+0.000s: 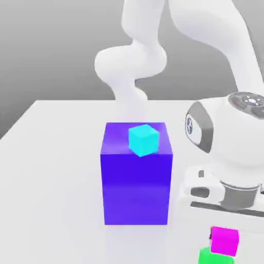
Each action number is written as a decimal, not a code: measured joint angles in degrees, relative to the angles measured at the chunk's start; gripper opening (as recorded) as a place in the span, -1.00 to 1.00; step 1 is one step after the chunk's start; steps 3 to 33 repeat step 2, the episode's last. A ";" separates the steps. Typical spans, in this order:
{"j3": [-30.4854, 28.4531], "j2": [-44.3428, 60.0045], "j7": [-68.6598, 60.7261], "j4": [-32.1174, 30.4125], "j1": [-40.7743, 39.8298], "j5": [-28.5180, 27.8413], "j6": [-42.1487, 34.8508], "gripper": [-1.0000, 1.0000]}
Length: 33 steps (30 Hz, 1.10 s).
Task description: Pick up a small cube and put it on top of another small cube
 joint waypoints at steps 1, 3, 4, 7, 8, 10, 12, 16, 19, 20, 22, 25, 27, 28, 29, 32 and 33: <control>0.00 0.00 0.00 0.00 0.00 0.00 0.00 1.00; 0.00 0.00 0.00 0.00 0.00 0.00 0.00 1.00; 0.00 0.00 0.00 0.00 0.00 0.00 0.00 1.00; 0.00 0.00 0.00 0.00 0.00 0.00 0.00 1.00; 0.00 0.00 0.00 0.00 0.00 0.00 0.00 1.00; 0.00 0.00 0.00 0.00 0.00 0.00 0.00 1.00; 0.00 0.00 0.00 0.00 0.00 0.00 0.00 1.00; 0.00 0.00 0.00 0.00 0.00 0.00 0.00 1.00; 0.00 0.00 0.00 0.00 0.00 0.00 0.00 1.00; 0.00 0.00 0.00 0.00 0.00 0.00 0.00 1.00; 0.00 0.00 0.00 0.00 0.00 0.00 0.00 1.00; 0.00 0.00 0.00 0.00 0.00 0.00 0.00 1.00; 0.00 0.00 0.00 0.00 0.00 0.00 0.00 1.00; 0.00 0.00 0.00 0.00 0.00 0.00 0.00 1.00; 0.00 0.00 0.00 0.00 0.00 0.00 0.00 1.00; 0.00 0.00 0.00 0.00 0.00 0.00 0.00 1.00; 0.00 0.00 0.00 0.00 0.00 0.00 0.00 1.00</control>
